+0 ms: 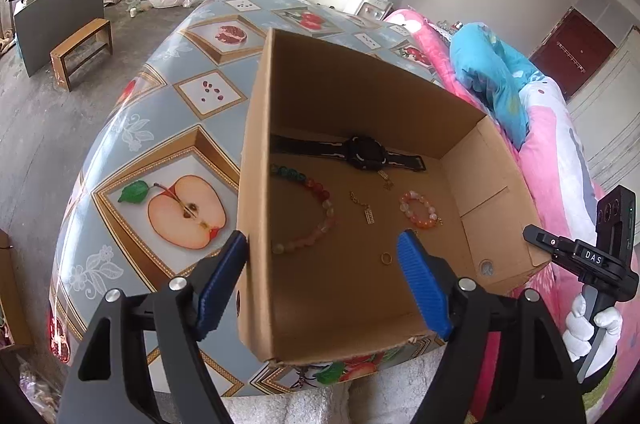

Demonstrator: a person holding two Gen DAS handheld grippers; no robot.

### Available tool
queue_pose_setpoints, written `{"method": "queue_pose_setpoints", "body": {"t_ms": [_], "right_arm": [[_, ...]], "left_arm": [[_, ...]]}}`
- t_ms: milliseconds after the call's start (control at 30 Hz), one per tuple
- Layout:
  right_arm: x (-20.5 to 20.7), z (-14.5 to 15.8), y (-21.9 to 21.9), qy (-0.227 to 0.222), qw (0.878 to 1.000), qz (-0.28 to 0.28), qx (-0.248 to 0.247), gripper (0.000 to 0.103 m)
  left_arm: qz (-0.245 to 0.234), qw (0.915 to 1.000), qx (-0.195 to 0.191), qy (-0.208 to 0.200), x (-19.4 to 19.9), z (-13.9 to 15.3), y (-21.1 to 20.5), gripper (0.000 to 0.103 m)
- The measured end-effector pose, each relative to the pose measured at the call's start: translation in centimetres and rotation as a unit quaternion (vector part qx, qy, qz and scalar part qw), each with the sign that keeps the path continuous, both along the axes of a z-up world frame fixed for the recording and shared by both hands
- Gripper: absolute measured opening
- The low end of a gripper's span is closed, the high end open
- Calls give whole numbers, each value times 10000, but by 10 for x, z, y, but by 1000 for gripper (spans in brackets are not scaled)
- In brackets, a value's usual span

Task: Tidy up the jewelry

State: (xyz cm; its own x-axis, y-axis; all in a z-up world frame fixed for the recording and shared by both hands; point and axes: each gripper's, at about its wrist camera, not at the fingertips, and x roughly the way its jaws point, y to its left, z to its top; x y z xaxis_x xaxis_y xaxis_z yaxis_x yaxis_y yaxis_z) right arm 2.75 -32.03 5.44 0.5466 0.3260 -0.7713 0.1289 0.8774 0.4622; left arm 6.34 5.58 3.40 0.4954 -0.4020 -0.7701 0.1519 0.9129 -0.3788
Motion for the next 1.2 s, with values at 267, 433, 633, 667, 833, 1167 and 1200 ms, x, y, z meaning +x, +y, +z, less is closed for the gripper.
{"method": "queue_pose_setpoints", "body": {"t_ms": [267, 433, 633, 667, 833, 1167, 1200], "right_arm": [[-36, 12, 1, -505, 9982, -322, -95, 38], [-73, 35, 19, -1132, 9873, -630, -919, 56], [-107, 58, 55, -1977, 9563, -819, -1994, 83], [-111, 61, 60, -2116, 9505, -816, -2124, 86], [-125, 67, 81, -2629, 9329, -807, -2327, 93], [-122, 38, 92, -2331, 9538, -711, -1757, 94], [-120, 33, 94, -2215, 9569, -667, -1755, 94]], "left_arm": [[174, 9919, 487, -1163, -40, 25, -2, 77], [316, 9820, 896, -1632, -71, 41, -9, 87], [643, 9653, 1522, -2024, -99, 50, -30, 98], [618, 9628, 1602, -2085, -103, 51, -34, 98], [428, 9600, 1639, -2229, -121, 44, -51, 98], [613, 9677, 1687, -1768, -110, 20, -64, 98], [643, 9685, 1677, -1727, -109, 20, -64, 98]]}}
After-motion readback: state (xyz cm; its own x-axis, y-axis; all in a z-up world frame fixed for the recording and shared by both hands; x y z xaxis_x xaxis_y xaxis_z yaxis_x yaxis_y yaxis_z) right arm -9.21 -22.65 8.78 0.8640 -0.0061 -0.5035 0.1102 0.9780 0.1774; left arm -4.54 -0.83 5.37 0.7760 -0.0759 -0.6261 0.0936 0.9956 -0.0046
